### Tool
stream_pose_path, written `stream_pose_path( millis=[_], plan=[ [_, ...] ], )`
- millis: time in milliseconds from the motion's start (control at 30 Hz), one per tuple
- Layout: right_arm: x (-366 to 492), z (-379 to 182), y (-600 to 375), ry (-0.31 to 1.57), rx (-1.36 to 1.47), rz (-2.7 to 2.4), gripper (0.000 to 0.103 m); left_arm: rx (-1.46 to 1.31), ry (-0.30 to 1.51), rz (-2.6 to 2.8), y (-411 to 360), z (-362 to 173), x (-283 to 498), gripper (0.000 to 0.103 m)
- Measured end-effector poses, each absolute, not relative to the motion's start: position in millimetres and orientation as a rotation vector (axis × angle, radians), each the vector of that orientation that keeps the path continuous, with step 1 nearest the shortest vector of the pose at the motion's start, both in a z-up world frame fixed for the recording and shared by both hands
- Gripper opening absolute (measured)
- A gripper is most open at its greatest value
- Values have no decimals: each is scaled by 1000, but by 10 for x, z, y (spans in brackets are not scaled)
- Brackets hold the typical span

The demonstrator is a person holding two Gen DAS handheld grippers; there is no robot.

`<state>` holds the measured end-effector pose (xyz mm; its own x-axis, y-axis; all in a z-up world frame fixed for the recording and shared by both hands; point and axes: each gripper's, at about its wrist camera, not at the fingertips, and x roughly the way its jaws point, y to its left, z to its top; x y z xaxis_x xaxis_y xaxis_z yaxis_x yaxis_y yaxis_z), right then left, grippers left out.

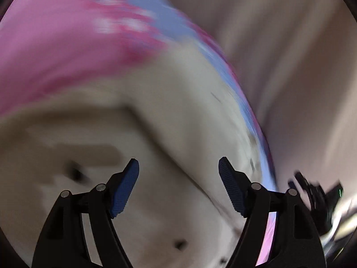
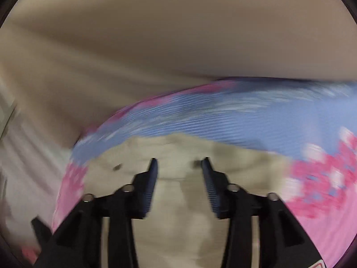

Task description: Fold small clothes

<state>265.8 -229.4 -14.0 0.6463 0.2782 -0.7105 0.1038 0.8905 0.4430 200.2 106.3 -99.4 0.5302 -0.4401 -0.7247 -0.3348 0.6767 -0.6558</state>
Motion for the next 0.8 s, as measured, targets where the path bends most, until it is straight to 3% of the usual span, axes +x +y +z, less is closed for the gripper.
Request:
stream_pose_path(
  millis=[100, 200, 233, 333, 467, 533, 700, 800],
  plan=[
    [3281, -252, -1413, 947, 379, 272, 56, -1018, 1036, -40, 1415, -1173, 2134, 67],
    [3786, -474, -643, 1023, 251, 350, 56, -1004, 996, -32, 1509, -1121, 2229, 42],
    [3950, -561, -432, 1046, 217, 357, 57, -1018, 974, -24, 1572, -1121, 2228, 28],
    [4159, -725, -106, 1069, 196, 340, 57, -1081, 947, -32, 1798, -1195, 2177, 15],
    [4427, -999, 143, 1138, 233, 330, 57, -1071, 957, -80, 1868, -1229, 2181, 14],
    [4488, -1083, 281, 1169, 200, 367, 10, -1036, 956, -97, 1857, -1212, 2181, 14],
    [4580, -768, 211, 991, 279, 344, 9, -1004, 953, -122, 1882, -1229, 2193, 14],
    [4747, -1014, 217, 1049, 282, 308, 10, -981, 965, -103, 1925, -1290, 2250, 14]
  ],
)
